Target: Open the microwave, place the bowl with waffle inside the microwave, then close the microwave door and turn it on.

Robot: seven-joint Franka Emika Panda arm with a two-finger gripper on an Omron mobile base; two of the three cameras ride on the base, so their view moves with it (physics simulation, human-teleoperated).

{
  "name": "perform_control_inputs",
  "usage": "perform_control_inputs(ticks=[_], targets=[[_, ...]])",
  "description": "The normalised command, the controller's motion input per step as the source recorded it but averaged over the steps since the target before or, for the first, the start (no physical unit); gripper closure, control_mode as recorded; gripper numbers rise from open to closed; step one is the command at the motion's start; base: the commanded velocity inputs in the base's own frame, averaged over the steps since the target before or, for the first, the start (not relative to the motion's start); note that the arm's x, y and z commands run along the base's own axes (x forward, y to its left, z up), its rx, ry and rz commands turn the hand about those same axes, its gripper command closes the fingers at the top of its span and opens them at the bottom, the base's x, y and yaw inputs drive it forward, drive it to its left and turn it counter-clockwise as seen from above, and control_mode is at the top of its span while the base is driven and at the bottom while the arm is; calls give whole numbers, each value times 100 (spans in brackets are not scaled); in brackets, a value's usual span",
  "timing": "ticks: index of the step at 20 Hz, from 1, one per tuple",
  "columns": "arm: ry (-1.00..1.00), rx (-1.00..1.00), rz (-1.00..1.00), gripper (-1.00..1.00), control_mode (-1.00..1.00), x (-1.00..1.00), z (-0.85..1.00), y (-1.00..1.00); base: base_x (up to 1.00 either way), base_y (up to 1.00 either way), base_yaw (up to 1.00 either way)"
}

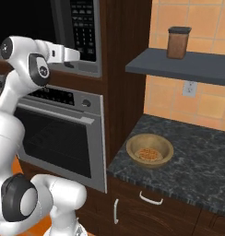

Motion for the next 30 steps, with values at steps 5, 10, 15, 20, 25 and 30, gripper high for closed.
perform_control_inputs(ticks=[5, 10, 15, 20, 25, 30], targets=[[-2, 0, 0, 100, -100, 100, -62, 0, 0, 0, 0], [-17, 5, 2, 100, -100, 87, -76, 8, 0, 0, 0], [-10, 11, 11, 100, -100, 86, -66, 55, 0, 0, 0], [0, 12, 14, 100, -100, 70, -45, 75, 0, 0, 0], [3, 2, 15, 100, -100, 14, -33, 100, 0, 0, 0], [25, -10, 19, 100, -100, -8, -6, 100, 0, 0, 0]])
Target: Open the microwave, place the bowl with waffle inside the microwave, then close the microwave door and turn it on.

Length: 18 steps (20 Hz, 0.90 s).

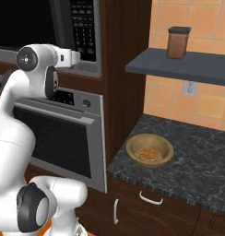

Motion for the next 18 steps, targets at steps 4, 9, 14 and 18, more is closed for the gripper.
perform_control_inputs(ticks=[4, 9, 14, 18], targets=[[25, -14, 12, 100, -100, -48, -1, 100, 0, 0, 0], [6, -16, 4, 100, -100, -73, -17, 100, 0, 0, 0], [0, -21, 0, 100, -100, -74, -35, 100, 0, 0, 0], [0, -23, 0, 100, -100, -64, -39, 100, 0, 0, 0]])
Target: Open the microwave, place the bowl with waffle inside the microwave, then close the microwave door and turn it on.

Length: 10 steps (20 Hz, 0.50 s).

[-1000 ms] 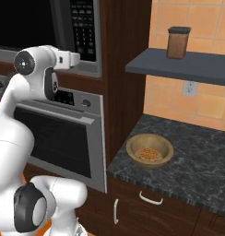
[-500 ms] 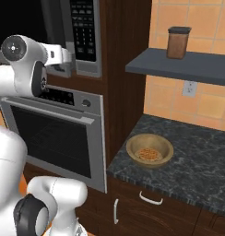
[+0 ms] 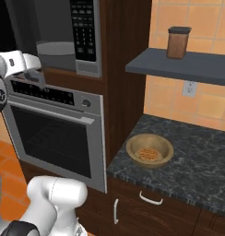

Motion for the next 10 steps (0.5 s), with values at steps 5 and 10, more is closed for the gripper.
perform_control_inputs(ticks=[5, 10], targets=[[0, -21, 0, 100, -100, -51, -33, 100, 0, 0, 0], [0, -18, 0, -100, -100, -44, -37, 100, 0, 0, 0]])
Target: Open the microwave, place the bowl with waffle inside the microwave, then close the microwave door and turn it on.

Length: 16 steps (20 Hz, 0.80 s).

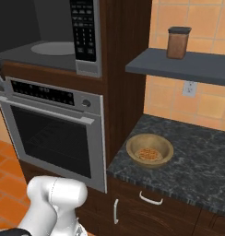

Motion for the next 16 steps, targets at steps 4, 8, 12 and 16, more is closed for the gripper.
perform_control_inputs(ticks=[4, 8, 12, 16], targets=[[-1, -5, 3, -100, -100, -79, -33, 67, 0, 0, 0], [-13, 12, 13, -100, -100, -100, -5, -7, 0, 0, 0], [-11, 34, 4, -100, -100, -100, 21, -45, 0, 0, 0], [6, 44, 0, -100, -100, -67, 63, -80, 0, 0, 0]])
